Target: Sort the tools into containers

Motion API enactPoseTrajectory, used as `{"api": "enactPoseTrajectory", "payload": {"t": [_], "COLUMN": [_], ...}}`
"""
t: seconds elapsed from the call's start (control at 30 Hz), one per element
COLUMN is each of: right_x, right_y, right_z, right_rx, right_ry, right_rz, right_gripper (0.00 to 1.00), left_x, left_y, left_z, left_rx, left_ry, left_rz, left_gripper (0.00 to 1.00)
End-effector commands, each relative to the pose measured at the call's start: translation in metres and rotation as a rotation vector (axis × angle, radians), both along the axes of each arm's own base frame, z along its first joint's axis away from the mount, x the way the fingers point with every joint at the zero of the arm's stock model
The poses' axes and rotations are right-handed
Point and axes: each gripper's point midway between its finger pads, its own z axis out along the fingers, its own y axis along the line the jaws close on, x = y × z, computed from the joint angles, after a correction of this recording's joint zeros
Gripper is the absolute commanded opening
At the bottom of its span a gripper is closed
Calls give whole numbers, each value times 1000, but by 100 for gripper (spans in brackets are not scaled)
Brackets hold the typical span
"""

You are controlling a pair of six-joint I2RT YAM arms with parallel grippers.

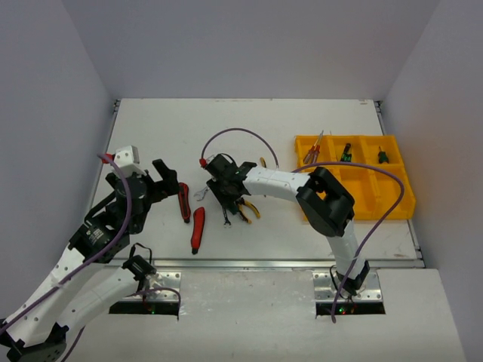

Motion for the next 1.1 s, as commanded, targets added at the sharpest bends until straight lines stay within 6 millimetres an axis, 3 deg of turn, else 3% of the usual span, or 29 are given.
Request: {"api": "enactPoseTrajectory", "payload": {"t": [0.0, 0.27, 0.47, 0.53, 0.57, 0.63, 0.73, 0.9, 0.97, 1.03, 1.07], "right_x": [4, -3, -6, -7, -8, -8, -7, 5, 21, 47, 66], "right_y": [1, -1, -1, -1, -1, 2, 6, -6, -26, -63, -92], "right_z": [-2, -9, -14, -13, -11, 0, 24, 103, 127, 147, 162], "right_rx": [-31, -25, -39, -32, -27, 12, 61, 145, 173, 180, 192], "right_ry": [-36, -18, 3, 5, 7, -8, -41, -160, -197, -247, -278], "right_rz": [-17, -14, -1, 2, 4, 10, 22, 9, -41, -140, -211], "right_gripper": [42, 30, 35, 32, 25, 9, 5, 0, 0, 0, 0], "left_x": [4, 5, 6, 5, 5, 6, 6, 5, 5, 5, 5], "left_y": [0, -2, -3, -3, -3, -4, -4, -3, -2, -3, -3], "left_z": [8, 8, 7, 7, 7, 6, 6, 8, 8, 8, 7], "left_rx": [-12, -10, -7, -8, -8, -7, -6, -8, -9, -9, -8], "left_ry": [-22, -21, -17, -19, -18, -16, -16, -22, -22, -21, -20], "left_rz": [7, -4, -9, -9, -11, -12, -12, -8, -6, -10, -11], "left_gripper": [100, 100, 100, 100, 100, 100, 100, 100, 100, 100, 100]}}
